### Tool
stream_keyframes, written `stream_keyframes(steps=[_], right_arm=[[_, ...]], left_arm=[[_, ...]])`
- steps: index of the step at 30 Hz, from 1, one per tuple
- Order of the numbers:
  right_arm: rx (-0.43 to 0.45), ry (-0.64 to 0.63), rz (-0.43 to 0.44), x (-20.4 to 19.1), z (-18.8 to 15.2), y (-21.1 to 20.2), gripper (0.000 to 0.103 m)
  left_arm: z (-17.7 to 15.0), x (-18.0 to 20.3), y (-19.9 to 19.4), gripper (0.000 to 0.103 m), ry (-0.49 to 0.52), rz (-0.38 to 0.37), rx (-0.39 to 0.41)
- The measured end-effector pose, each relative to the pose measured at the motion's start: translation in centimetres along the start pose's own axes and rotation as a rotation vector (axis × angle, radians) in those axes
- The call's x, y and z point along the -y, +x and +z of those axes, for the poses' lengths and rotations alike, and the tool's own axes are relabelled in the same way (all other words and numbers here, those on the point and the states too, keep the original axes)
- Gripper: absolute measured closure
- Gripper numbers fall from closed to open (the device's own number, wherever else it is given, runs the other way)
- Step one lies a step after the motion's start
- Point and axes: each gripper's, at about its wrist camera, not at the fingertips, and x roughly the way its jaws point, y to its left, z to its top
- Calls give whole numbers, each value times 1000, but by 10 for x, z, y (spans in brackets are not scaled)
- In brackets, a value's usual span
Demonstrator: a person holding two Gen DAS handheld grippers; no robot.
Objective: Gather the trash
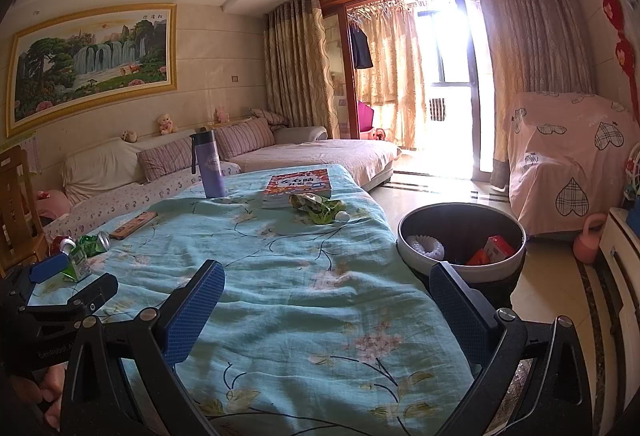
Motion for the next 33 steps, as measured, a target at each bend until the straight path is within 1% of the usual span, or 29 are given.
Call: stream_keyframes(steps=[33], right_arm=[[0, 10, 12, -1, 3, -4, 0]], left_arm=[[-1, 1, 1, 0, 0, -17, -6]])
